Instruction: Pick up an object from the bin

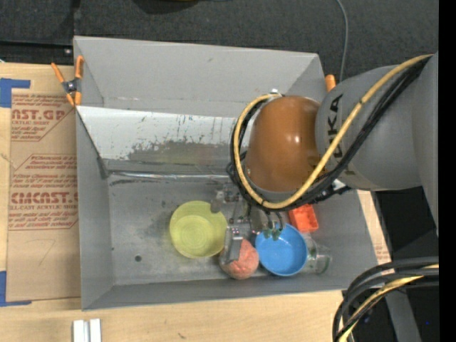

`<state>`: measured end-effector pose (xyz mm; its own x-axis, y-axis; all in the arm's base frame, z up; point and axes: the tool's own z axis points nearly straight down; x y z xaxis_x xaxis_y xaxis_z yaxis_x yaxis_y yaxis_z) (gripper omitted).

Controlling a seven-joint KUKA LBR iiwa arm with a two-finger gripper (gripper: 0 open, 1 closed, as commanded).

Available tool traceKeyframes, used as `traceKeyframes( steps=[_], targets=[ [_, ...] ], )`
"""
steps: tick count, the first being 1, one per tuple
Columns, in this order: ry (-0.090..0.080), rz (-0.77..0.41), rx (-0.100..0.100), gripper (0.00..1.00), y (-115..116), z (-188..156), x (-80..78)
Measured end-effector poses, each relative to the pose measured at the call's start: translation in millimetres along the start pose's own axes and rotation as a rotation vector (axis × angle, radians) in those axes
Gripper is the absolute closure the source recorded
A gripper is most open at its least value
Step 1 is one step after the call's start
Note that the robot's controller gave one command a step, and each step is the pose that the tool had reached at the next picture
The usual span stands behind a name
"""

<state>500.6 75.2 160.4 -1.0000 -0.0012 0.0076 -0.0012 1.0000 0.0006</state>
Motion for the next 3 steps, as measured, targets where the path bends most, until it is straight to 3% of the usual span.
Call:
traceKeyframes(
  steps=[1,2,3],
  targets=[
    [-0.008,0.001,-0.001,0.0,-1,-4,-1.8],
    [-0.017,-0.06,-0.003,0.0,20,86,-60.8],
    [-0.011,0.038,-0.003,0.0,29,28,-58.2]
  ],
)
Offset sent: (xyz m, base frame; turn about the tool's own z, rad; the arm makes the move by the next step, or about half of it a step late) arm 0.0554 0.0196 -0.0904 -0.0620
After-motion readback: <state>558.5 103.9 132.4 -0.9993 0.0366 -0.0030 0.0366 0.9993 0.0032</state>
